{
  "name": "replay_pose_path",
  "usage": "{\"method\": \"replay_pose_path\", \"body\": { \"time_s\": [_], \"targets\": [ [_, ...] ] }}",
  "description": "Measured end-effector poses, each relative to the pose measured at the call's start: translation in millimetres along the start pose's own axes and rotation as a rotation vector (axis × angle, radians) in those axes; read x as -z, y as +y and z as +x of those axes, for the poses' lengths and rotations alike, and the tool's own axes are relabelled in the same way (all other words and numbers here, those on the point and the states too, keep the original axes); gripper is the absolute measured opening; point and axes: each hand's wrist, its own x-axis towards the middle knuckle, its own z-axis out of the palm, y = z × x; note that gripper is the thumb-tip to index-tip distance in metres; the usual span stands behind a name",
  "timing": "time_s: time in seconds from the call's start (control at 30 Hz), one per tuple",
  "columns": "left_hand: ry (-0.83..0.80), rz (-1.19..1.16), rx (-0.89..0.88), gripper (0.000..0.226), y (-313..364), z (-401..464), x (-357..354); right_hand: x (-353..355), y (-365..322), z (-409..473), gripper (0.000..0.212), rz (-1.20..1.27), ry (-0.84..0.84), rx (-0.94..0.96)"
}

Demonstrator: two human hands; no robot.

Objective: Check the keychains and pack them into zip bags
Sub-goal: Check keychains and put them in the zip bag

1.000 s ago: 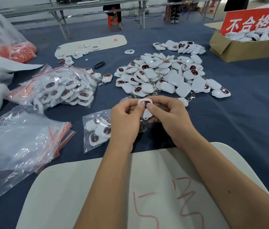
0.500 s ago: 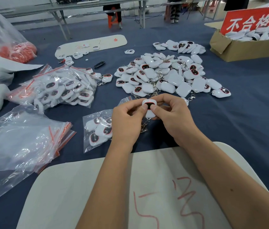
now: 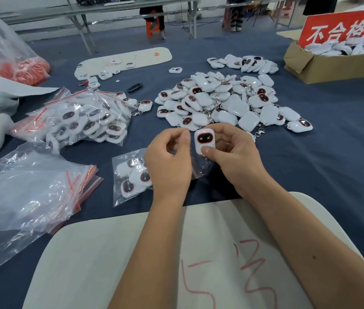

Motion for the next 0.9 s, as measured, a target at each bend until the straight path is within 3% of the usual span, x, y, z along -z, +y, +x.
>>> {"method": "replay_pose_path", "body": {
  "time_s": [0.13,0.3,0.6,0.8,0.9],
  "targets": [
    [0.128,0.400,-0.167,0.011,0.4,-1.9,2.4,2.9,1.4,2.3,0.033,-0.044,0.066,-0.033],
    [0.103,0.766,-0.144,0.054,1.9,-5.9,-1.7,2.0,3.6,2.4,0.030,-0.072,0.097,-0.031],
    [0.140,0.875,-0.119,0.062,3.3,-5.7,-3.8,2.3,3.3,1.9,0.029,-0.070,0.107,-0.034],
    [0.159,1.015,-0.136,0.043,4.4,-7.1,-2.2,2.1,3.3,2.1,0.030,-0.091,0.131,-0.029],
    [0.158,1.015,-0.100,0.055,4.5,-6.3,-4.1,1.5,5.0,1.7,0.029,-0.142,0.145,-0.016]
  ]
}}
